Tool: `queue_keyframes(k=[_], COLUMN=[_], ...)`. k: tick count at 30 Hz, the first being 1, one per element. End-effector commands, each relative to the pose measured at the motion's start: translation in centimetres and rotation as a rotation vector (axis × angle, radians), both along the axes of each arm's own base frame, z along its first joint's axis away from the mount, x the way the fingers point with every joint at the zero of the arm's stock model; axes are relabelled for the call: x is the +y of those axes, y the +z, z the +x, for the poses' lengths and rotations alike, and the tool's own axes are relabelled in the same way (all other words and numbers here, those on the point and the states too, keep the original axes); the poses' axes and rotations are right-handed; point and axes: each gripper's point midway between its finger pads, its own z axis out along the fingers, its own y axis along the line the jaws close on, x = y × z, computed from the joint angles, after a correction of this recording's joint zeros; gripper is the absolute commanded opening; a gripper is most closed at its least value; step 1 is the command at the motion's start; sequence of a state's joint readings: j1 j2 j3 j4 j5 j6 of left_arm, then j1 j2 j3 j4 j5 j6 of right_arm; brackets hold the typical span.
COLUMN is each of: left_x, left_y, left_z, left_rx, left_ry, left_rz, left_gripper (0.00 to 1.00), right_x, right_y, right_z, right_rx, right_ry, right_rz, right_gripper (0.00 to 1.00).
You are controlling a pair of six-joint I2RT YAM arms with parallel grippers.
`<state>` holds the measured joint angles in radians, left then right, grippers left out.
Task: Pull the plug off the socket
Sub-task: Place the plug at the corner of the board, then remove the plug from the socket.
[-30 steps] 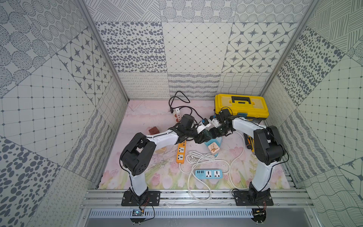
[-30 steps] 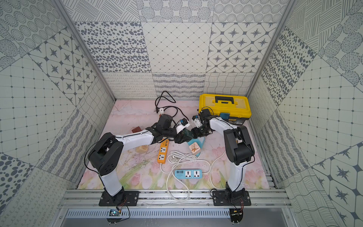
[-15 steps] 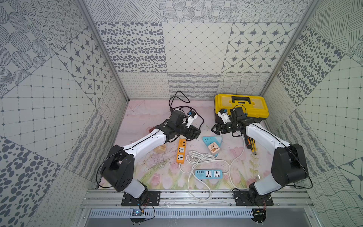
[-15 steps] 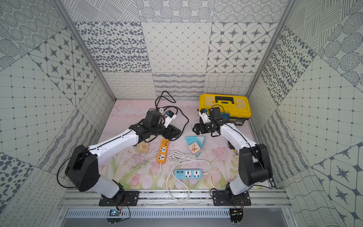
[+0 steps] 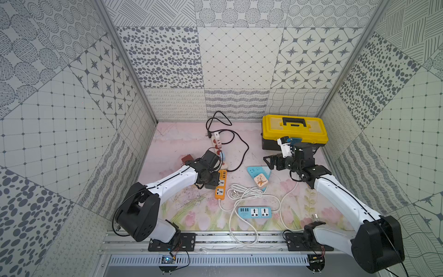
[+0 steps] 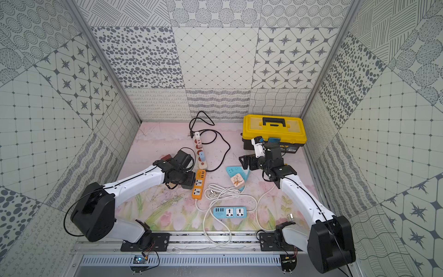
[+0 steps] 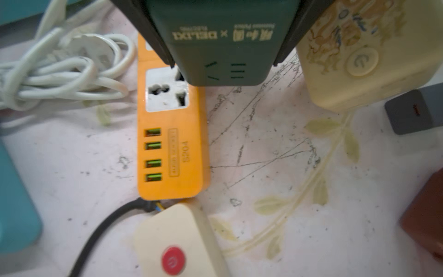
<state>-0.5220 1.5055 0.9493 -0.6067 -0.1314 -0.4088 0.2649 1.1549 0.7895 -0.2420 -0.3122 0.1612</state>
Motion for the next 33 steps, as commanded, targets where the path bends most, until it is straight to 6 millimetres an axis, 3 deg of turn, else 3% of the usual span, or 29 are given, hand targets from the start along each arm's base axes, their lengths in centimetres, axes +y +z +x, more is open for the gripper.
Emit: queue_keyframes(k=[1, 3, 6, 9, 16, 19, 21, 23, 26, 27, 33], left_x=[5.4, 5.9, 5.4, 3.6, -5.9, -11.0, -14.5, -17.8, -21.1, -21.9, -26.3], left_y=[-0.9, -0.6, 0.8, 3.6, 10.9, 13.3, 14.5, 14.5, 13.2, 12.7, 8.9], left_z=[0.0, 0.3, 0.5, 0.7, -0.2, -2.3, -4.0, -5.8, -6.8, -6.7, -4.5], left_rx=[0.008, -0.001, -0.029, -0.1, -0.311, -0.358, -0.401, -0.47, -0.558, -0.562, -0.428], left_ry=[0.194, 0.21, 0.206, 0.155, -0.198, -0.42, -0.574, -0.735, -0.865, -0.878, -0.906], left_rz=[0.251, 0.281, 0.247, 0.139, -0.409, -0.644, -0.711, -0.671, -0.528, -0.487, -0.24], left_gripper=[0.55, 0.71, 0.83, 0.86, 0.87, 0.85, 0.85, 0.86, 0.93, 0.99, 0.99], right_x=[0.1, 0.0, 0.1, 0.3, -1.3, -2.2, -2.6, -2.9, -3.5, -3.7, -4.4], right_y=[2.0, 2.5, 3.1, 2.6, -1.2, -2.9, -3.6, -4.5, -5.6, -5.8, -6.5], right_z=[-0.3, -1.1, -2.5, -4.2, -6.2, -6.0, -5.8, -5.5, -5.1, -4.9, -4.2], right_rx=[-0.07, -0.078, -0.083, -0.066, 0.027, 0.115, 0.165, 0.215, 0.26, 0.271, 0.31], right_ry=[-0.007, 0.001, 0.018, 0.041, -0.075, -0.116, -0.123, -0.132, -0.163, -0.173, -0.213], right_rz=[0.039, 0.045, 0.061, 0.105, 0.272, 0.386, 0.457, 0.505, 0.53, 0.532, 0.558], right_gripper=[0.96, 0.96, 0.97, 0.96, 0.95, 0.94, 0.94, 0.93, 0.93, 0.93, 0.92])
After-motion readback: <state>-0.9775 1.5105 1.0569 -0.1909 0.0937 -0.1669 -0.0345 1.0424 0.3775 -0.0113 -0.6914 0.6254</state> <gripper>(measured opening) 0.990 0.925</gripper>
